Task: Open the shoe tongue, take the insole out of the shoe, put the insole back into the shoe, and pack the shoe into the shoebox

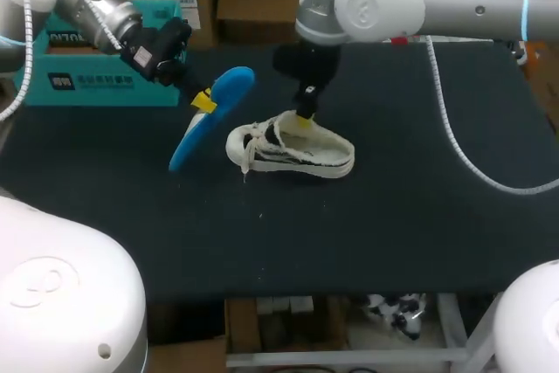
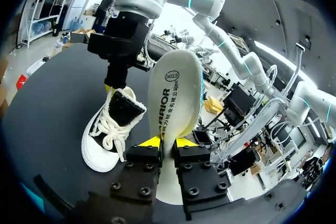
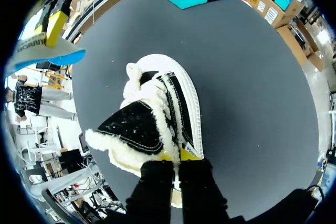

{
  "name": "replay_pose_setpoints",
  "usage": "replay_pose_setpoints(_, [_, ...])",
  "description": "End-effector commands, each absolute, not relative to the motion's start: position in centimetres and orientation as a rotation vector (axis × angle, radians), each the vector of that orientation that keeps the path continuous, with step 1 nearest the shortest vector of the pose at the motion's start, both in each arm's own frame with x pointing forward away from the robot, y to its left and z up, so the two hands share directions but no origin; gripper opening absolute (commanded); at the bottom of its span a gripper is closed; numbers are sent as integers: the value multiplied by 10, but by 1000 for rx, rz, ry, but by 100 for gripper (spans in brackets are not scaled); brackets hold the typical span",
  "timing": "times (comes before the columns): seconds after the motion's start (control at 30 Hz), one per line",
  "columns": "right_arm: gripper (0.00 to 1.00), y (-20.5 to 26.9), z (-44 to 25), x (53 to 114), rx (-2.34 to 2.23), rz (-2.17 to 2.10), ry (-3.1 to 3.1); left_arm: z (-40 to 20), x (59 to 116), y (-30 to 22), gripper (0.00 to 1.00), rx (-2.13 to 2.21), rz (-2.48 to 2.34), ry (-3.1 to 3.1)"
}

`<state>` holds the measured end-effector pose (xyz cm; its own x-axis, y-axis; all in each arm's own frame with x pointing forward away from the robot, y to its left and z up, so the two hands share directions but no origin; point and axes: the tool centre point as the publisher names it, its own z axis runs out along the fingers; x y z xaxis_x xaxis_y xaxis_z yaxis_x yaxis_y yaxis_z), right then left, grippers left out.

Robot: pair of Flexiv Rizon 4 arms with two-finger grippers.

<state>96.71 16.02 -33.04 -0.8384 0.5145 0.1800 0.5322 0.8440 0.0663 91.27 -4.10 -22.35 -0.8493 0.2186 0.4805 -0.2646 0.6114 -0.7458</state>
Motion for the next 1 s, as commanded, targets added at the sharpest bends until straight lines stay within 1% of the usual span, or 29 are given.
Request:
replay_pose_setpoints(0.03, [0, 153, -324, 949, -1024, -375, -2824, -216, 930, -51, 0, -123, 1113, -2195])
replay_pose_setpoints(0.3, [0, 161, -319, 924, -1384, -592, -2663, -203, 943, -74, 0, -321, 1062, -2133])
replay_pose_setpoints(0.57, [0, 174, -326, 904, -1634, -744, -2509, -199, 954, -88, 0, -440, 1033, -2052])
replay_pose_setpoints(1.0, [0, 162, -337, 906, -1726, -813, -2428, -207, 966, -92, 0, -486, 1033, -2000])
